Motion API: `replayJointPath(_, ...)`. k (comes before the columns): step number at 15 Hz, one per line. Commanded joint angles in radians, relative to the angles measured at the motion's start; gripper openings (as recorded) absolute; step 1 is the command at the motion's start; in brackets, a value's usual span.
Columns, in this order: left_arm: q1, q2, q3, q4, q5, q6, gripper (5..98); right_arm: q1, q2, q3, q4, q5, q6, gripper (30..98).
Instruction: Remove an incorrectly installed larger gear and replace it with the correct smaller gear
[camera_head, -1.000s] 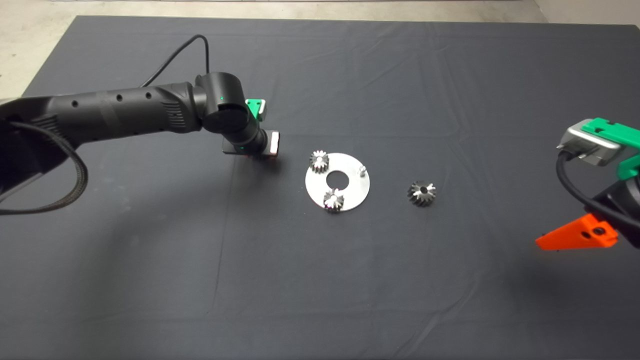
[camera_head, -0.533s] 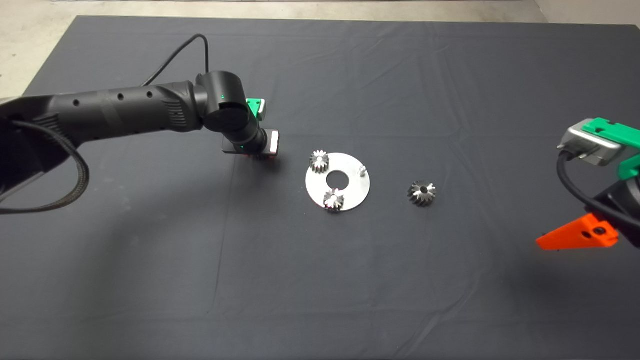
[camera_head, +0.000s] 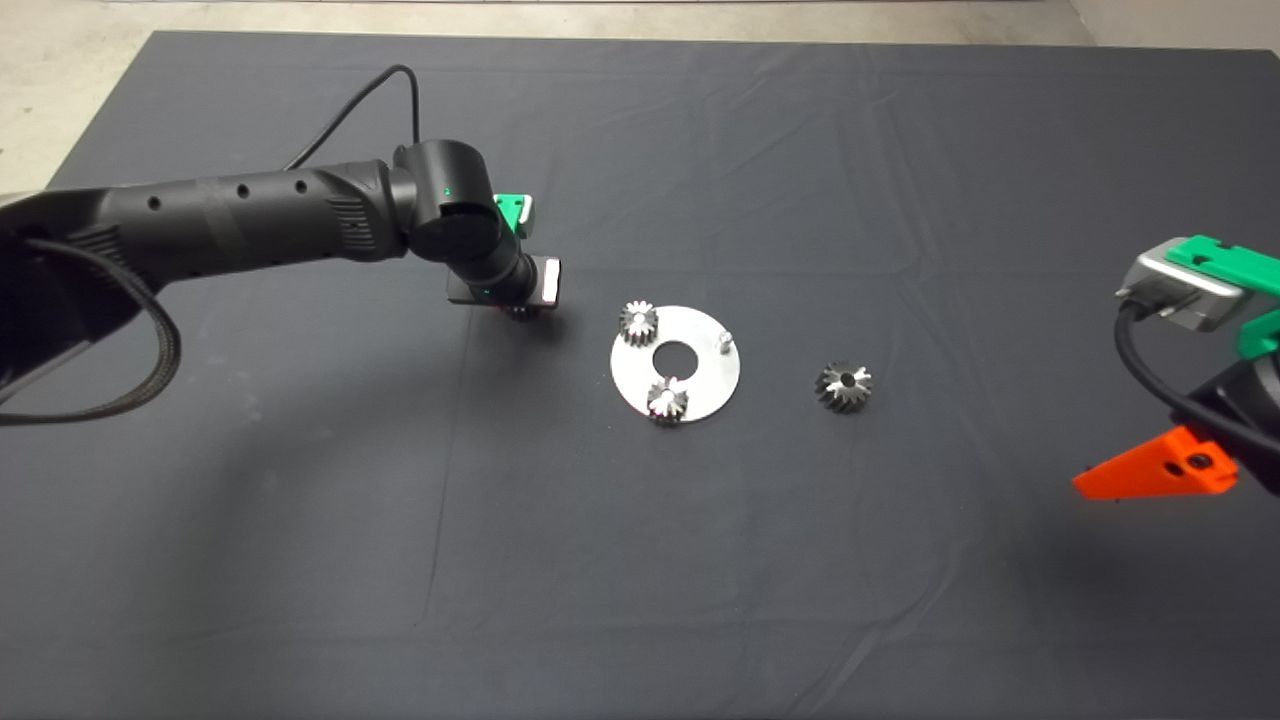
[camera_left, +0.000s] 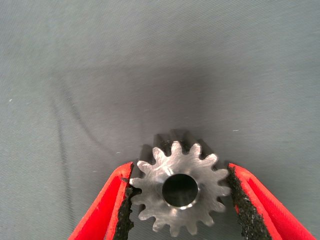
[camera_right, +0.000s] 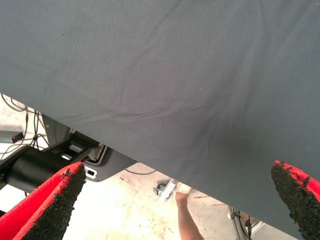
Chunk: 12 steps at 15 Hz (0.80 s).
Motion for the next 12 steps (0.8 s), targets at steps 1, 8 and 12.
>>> replayJointPath(1,-0.025,0.001,0.002,0.009,-0.001,0.005,45.4,0.018,-0.002,0.004,0.035,0.002,0.005,97.7)
replayJointPath(8,-0.029,0.001,-0.001,0.009,0.003,0.008,39.3,0.018,-0.002,0.004,0.035,0.003,0.005,97.7)
replayJointPath(12,-0.026,0.007,-0.003,0.009,0.004,0.028,37.4,0.018,-0.002,0.004,0.035,0.003,0.005,97.7)
